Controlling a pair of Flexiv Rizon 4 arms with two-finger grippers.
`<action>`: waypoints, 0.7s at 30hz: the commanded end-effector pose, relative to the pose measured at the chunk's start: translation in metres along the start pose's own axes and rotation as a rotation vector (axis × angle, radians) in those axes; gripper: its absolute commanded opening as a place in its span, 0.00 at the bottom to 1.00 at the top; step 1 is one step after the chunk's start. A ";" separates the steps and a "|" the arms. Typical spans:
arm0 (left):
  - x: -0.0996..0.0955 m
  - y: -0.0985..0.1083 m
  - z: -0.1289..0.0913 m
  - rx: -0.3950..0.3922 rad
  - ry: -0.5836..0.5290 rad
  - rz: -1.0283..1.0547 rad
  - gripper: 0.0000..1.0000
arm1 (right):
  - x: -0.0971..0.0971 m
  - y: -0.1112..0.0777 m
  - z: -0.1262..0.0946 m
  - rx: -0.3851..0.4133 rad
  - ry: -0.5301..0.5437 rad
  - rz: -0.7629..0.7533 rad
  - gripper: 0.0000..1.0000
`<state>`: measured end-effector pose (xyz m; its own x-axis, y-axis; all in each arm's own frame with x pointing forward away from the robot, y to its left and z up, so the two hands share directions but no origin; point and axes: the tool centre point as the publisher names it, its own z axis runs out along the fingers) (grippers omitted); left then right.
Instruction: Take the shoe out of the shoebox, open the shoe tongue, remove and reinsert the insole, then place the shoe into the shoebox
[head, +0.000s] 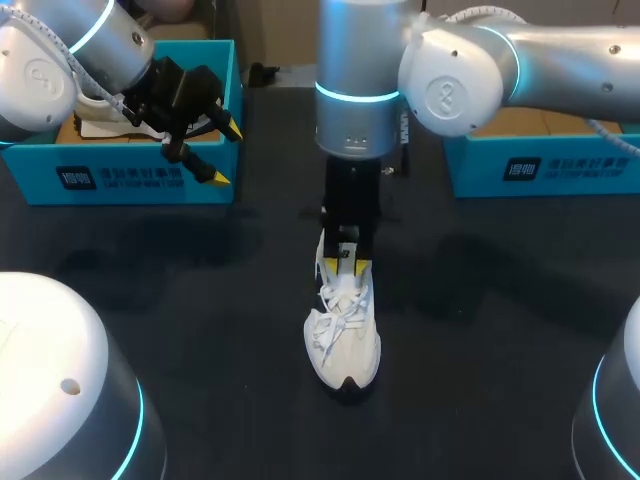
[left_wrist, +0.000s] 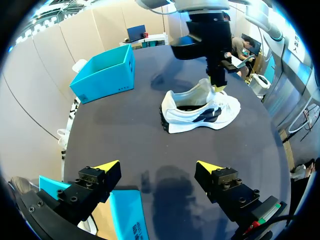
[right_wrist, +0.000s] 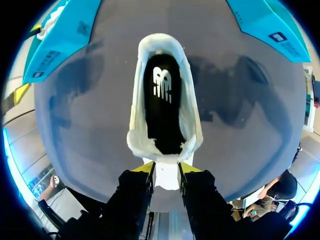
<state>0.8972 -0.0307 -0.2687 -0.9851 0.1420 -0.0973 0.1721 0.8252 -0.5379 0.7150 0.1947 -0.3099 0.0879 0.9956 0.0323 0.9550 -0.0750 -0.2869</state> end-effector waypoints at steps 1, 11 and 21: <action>0.000 0.000 0.000 -0.004 0.001 0.000 1.00 | -0.001 0.010 0.005 0.006 -0.003 -0.008 0.25; 0.000 0.000 0.000 -0.004 0.001 0.000 1.00 | -0.007 0.015 -0.011 -0.033 -0.033 -0.013 0.24; 0.000 0.000 0.000 -0.004 0.001 0.000 1.00 | -0.004 0.041 0.011 -0.034 0.004 -0.042 0.23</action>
<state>0.8972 -0.0307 -0.2687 -0.9851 0.1421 -0.0973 0.1722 0.8252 -0.5379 0.7472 0.1878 -0.3251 0.0496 0.9980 0.0403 0.9689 -0.0383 -0.2446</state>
